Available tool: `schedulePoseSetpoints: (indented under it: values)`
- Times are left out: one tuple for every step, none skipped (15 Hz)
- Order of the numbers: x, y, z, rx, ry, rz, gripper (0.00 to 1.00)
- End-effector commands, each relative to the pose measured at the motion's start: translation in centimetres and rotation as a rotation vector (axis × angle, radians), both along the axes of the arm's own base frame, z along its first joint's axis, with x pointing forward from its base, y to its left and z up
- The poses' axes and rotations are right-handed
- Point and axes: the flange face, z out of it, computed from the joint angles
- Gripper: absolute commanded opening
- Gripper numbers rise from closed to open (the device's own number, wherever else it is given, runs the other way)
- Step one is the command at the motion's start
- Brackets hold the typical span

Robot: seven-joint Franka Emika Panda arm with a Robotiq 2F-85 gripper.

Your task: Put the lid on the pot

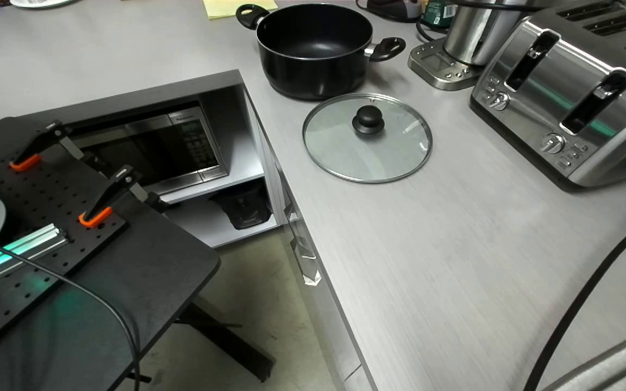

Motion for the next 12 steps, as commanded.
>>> schedulePoseSetpoints:
  values:
    - [1.3,-3.8,-2.0,0.028,0.039,-0.038,1.00]
    - [1.7,-5.0,-2.9,0.035,0.052,-0.053,1.00]
    - [2.0,-6.1,-3.6,0.043,0.062,-0.071,1.00]
    - [2.3,-7.4,-4.5,0.052,0.070,-0.084,1.00]
    - [2.6,-8.6,-5.3,0.059,0.080,-0.097,1.00]
    - [3.0,-9.9,-6.3,0.070,0.088,-0.107,1.00]
    - [3.3,-11.2,-7.3,0.079,0.093,-0.111,1.00]
    - [3.6,-12.5,-8.2,0.091,0.102,-0.116,1.00]
    - [3.8,-13.9,-9.1,0.104,0.108,-0.123,1.00]
    - [4.0,-15.1,-10.0,0.121,0.113,-0.126,1.00]
    - [4.2,-16.5,-10.9,0.136,0.122,-0.137,1.00]
    - [4.4,-17.7,-11.7,0.152,0.132,-0.146,1.00]
